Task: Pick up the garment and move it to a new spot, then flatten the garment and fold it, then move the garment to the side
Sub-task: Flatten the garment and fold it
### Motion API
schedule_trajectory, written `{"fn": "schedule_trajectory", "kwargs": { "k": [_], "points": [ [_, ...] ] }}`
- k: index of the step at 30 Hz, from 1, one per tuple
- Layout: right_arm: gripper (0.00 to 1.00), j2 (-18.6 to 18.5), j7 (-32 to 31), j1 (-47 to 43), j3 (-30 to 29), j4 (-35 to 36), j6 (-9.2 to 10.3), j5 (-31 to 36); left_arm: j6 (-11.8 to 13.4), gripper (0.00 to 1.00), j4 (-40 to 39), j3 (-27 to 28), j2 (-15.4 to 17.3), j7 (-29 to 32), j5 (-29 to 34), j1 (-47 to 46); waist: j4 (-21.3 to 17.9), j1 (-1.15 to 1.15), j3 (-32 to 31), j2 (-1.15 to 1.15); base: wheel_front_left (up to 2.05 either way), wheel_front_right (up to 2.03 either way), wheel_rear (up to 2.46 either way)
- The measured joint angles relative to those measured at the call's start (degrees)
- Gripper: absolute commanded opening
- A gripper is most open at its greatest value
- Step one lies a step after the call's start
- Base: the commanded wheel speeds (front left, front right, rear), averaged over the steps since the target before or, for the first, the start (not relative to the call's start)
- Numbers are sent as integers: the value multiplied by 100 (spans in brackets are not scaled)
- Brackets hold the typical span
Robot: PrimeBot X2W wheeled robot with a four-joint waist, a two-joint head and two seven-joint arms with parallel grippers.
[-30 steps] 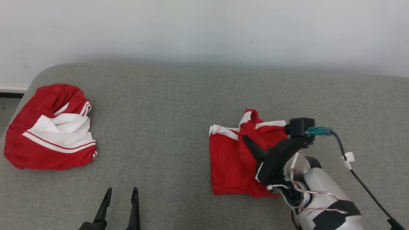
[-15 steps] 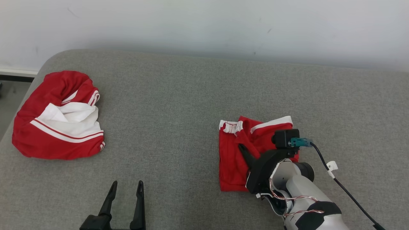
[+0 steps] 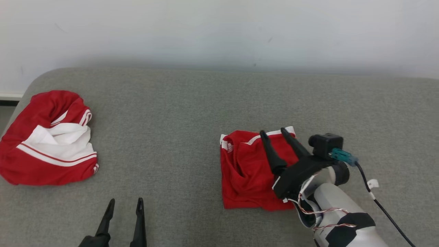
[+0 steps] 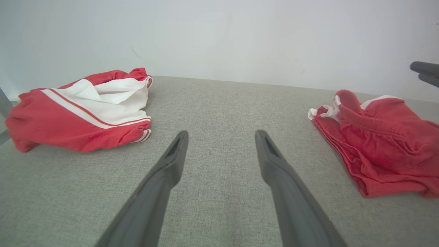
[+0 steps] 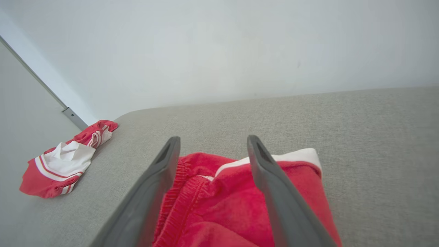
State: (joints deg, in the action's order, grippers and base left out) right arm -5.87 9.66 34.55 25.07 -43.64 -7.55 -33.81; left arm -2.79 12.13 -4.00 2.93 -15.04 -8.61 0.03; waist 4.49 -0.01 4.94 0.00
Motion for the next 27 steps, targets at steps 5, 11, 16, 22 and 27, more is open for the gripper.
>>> {"fn": "schedule_trajectory", "kwargs": {
  "k": [5, 11, 16, 22, 27],
  "points": [
    [100, -296, 445, -131, -227, 314, 0, 303, -16, 100, -92, 130, -1, -1, 55, 53, -200, 0, -40, 0, 0, 0, 0],
    [100, -401, 534, -660, -1265, 1176, 0, 1121, 2, 100, -212, 267, -2, -1, 134, 76, -434, 0, -40, 0, 0, 0, 0],
    [100, -199, 547, -1444, -1908, 2057, 0, 1838, 25, 100, -280, 375, -1, -1, 158, 79, -586, 0, -40, 0, 0, 0, 0],
    [100, -2, 547, -2223, -2257, 3116, 0, 2269, 26, 100, -365, 455, -1, -1, 233, 90, -694, 0, -77, 0, 0, 0, 0],
    [100, 145, 547, -2808, -2343, 3621, 0, 2398, 60, 100, -500, 526, -1, -1, 280, 118, -755, 0, -98, 0, 0, 0, 0]
  ]
}}
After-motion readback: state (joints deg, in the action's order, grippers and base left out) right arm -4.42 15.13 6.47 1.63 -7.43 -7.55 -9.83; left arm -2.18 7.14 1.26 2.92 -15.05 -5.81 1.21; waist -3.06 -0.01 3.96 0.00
